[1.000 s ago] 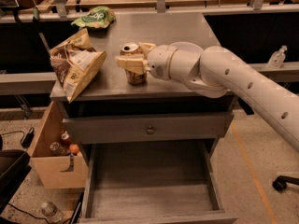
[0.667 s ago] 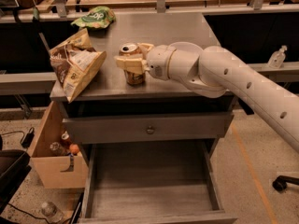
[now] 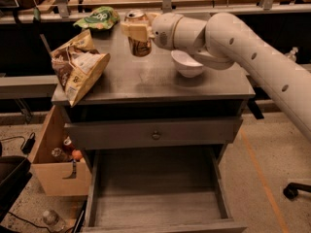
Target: Move orange can near green rice chip bag
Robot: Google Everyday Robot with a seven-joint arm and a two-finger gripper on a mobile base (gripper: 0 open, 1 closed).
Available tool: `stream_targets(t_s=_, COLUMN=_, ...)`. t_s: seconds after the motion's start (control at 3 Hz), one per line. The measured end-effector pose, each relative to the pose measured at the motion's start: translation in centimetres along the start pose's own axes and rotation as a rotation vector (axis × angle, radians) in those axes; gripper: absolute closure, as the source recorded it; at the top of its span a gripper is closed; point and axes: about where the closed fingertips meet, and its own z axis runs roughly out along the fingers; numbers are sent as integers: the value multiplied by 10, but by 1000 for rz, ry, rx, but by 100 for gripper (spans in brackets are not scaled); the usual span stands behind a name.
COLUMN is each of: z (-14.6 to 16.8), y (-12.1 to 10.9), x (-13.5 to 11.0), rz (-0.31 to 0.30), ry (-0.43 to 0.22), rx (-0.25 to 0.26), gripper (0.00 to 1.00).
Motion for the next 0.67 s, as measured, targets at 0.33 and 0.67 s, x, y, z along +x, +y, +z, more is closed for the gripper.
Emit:
stream_targets(t_s=0.33, z=22, y=-33, x=-71, rz=-25, ry=-26, rx=60, gripper=100)
stream_targets(t_s=0.67, z=64, y=-69, x=-112, rz=-30, ry=-40, rx=131, gripper=100)
